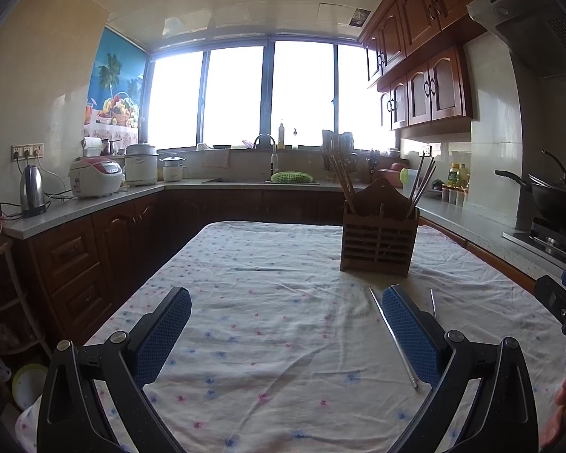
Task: Organize utensils
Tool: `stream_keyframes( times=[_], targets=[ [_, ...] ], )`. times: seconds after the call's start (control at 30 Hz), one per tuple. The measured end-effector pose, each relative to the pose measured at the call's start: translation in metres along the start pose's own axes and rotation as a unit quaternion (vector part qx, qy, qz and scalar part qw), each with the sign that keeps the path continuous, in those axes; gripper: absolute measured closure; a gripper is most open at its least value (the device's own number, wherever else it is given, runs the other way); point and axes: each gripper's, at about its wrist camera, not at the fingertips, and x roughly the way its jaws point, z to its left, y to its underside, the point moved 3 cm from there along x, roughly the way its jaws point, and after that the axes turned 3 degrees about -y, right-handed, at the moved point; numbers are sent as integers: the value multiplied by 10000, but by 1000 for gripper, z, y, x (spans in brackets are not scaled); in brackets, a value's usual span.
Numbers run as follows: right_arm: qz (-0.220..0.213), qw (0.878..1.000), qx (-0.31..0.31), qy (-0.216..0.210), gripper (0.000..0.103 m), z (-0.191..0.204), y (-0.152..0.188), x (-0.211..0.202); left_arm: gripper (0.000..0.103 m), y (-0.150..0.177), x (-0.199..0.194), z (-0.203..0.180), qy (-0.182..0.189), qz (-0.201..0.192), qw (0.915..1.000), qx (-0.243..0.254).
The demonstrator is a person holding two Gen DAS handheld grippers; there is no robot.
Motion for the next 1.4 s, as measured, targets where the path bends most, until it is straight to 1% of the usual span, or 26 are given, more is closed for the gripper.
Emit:
stream_keyframes(
  times=[1.4],
  targets=[
    [-45,9999,2,-132,0,7,-3,-2,1,1,-5,-9,17,50,10000,26]
  ],
)
